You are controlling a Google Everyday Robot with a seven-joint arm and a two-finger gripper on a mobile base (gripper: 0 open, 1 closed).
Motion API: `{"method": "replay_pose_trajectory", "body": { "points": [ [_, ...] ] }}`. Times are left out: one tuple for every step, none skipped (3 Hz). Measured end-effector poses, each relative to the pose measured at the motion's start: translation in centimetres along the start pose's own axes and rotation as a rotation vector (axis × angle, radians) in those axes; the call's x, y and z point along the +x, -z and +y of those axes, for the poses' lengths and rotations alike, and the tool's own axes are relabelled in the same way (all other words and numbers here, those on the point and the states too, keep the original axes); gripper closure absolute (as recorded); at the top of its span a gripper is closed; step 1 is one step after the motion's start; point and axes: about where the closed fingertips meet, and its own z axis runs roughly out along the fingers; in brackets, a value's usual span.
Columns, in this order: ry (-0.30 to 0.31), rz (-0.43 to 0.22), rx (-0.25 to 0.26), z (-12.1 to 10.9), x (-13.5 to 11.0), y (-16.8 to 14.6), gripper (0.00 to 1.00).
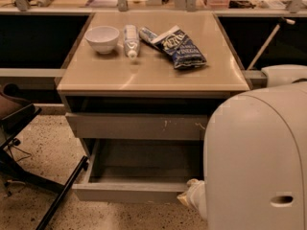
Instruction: Open middle drawer
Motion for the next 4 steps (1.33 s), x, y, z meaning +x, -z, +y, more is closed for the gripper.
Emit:
{"method": "replay_pose_trajectory", "body": {
  "points": [
    [-0.009,-0.005,0.013,0.0,-0.1,0.0,1.0],
    [-0.02,-0.01,0.029,0.1,-0.1,0.1,1.0],
    [-0.026,-0.007,0.044,1.6,1.1,0.6,1.0],
    [-0.029,-0.051,0.092,0.6,0.0,0.7,1.0]
  ]
}}
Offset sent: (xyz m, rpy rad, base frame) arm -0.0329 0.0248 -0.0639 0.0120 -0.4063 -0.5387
